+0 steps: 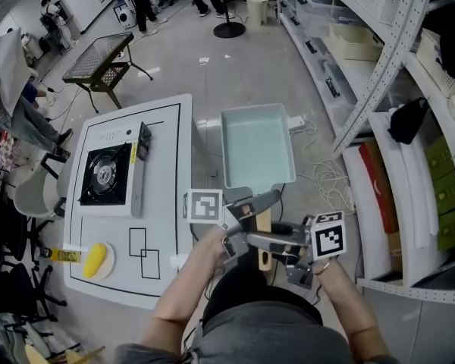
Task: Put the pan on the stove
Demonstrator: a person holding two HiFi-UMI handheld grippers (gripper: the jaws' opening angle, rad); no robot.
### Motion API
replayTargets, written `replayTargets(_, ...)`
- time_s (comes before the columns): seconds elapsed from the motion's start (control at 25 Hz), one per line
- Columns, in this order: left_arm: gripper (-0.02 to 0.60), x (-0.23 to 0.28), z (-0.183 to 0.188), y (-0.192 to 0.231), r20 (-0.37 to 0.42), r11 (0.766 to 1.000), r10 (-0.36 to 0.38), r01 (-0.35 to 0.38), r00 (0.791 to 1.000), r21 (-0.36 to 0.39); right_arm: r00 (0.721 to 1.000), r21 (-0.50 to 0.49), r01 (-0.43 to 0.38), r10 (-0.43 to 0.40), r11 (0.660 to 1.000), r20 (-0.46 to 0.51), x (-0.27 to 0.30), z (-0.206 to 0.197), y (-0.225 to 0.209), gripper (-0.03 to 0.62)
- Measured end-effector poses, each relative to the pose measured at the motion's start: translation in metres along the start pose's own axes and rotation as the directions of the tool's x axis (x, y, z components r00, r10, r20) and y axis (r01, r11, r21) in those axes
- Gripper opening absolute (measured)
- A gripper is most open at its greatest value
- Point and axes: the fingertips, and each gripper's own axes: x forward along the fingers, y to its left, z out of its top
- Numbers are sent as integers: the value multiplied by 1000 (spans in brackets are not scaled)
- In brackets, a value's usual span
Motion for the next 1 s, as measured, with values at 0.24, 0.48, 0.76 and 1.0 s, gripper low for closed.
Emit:
replayTargets(0.24, 176, 27, 72, 22, -17, 1000, 1, 0, 1000, 18, 1000, -17, 16, -17, 1000, -23, 9, 70, -37, 166)
replayTargets(0.48, 176, 48, 149, 35, -38, 998, -20, 22, 999, 50, 999, -38, 22, -23, 999, -28, 24, 142, -69, 166)
replayTargets(0.76, 176, 61, 218, 46, -28, 997, -20, 22, 999, 73, 1000, -54, 14, -16, 998, -26, 43, 204, -95, 164)
replayTargets(1.0, 176, 59, 246, 56, -19, 998, 4, -2, 1000, 70, 998, -48, 0, -3, 999, -59, 56, 226, -108, 164)
